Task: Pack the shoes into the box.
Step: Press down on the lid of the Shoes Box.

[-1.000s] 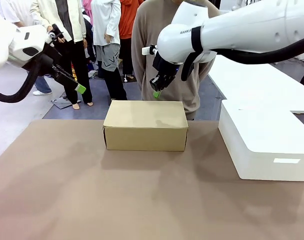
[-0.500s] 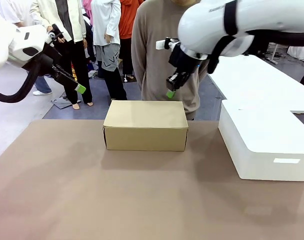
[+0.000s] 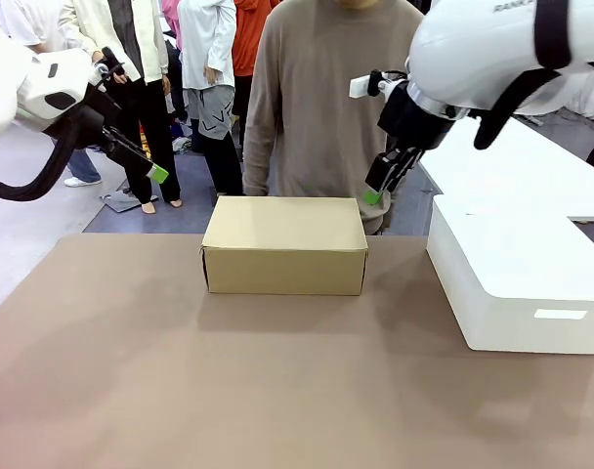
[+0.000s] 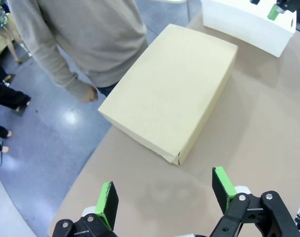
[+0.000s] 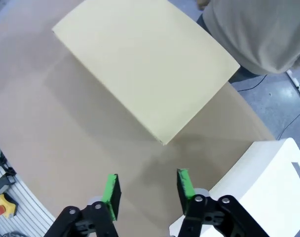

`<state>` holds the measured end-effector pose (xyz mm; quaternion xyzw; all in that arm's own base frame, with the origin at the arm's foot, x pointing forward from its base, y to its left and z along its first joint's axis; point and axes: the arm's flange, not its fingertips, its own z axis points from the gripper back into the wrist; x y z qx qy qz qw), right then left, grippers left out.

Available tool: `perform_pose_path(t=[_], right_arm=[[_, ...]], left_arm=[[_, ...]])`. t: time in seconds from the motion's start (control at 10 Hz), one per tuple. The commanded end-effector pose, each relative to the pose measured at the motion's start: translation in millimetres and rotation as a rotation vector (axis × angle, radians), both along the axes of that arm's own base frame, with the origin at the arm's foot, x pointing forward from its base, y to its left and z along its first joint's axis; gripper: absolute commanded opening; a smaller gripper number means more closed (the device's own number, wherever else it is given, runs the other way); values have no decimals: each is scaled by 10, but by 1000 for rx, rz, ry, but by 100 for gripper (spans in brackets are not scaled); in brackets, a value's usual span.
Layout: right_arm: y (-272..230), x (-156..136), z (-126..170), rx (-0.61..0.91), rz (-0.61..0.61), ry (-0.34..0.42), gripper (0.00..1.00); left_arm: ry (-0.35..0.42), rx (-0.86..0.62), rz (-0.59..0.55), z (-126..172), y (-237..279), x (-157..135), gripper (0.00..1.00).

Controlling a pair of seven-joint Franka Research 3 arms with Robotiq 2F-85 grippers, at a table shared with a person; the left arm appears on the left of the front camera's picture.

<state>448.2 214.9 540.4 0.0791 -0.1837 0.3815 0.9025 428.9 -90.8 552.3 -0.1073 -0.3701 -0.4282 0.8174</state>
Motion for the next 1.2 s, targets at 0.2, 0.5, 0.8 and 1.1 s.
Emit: perform_pose_path(t=[0.2,0.5,0.8,1.1], right_arm=[[-143,-354,-8,61,15,-25,100],[-160,-592,-13,67,7,-42,100],[-155,-735,-88,68,-25,-67,100],[-134,-615,12,27,9,-37,100]], left_arm=[[1,4,15,-2,10,-7,100],[1,4,15,-2,10,-7,100],[1,4,15,-2,10,-7,100],[1,4,15,-2,10,-7,100]])
